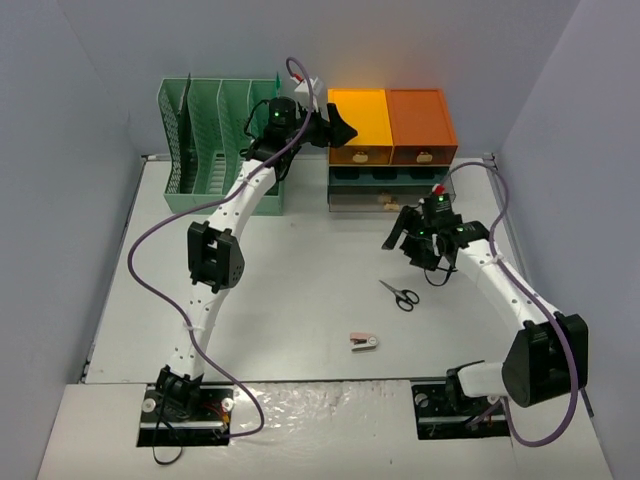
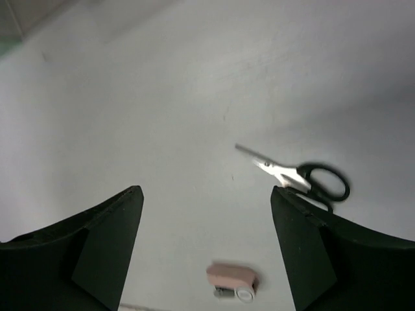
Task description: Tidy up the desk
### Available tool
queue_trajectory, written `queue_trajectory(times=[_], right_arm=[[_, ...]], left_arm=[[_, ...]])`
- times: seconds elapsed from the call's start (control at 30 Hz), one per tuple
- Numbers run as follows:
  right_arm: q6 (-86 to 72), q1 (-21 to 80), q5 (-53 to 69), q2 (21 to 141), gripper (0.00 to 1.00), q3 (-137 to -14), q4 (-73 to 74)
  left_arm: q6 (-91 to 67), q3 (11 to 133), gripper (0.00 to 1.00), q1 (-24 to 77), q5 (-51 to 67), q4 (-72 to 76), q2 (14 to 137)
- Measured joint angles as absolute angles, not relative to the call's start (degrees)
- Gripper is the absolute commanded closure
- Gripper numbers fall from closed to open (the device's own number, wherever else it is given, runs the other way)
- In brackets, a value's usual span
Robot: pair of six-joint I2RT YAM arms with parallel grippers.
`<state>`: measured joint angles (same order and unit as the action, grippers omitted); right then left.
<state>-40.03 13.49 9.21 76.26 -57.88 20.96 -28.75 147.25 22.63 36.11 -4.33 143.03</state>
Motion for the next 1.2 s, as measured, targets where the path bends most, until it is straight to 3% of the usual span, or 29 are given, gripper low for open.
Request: queue_trajectory(times=[0.4,0.57,0.87,1.2], right_arm=[[-40.17,33.89,6.41,76.07,0.32,-48.18,33.54],[-43.72,44.18,3.75,69.10,0.36,-46.21,36.11],[-46.56,50.15,-0.64,64.96,0.36,-43.73,38.47],[-46.86,55.71,-6.71,76.00,0.37,-43.24,34.23]], left_arm=[[-28.67,146.23,0.27,22.41,36.01,-4.41,142.30],[-28.67,145.56,0.27,22.39,36.01,-4.27,141.92],[-28.67,144.82,0.27,22.37,36.01,-4.38,141.39],[-28.64,144.59,0.27,22.08,36.10,-4.67,141.10]])
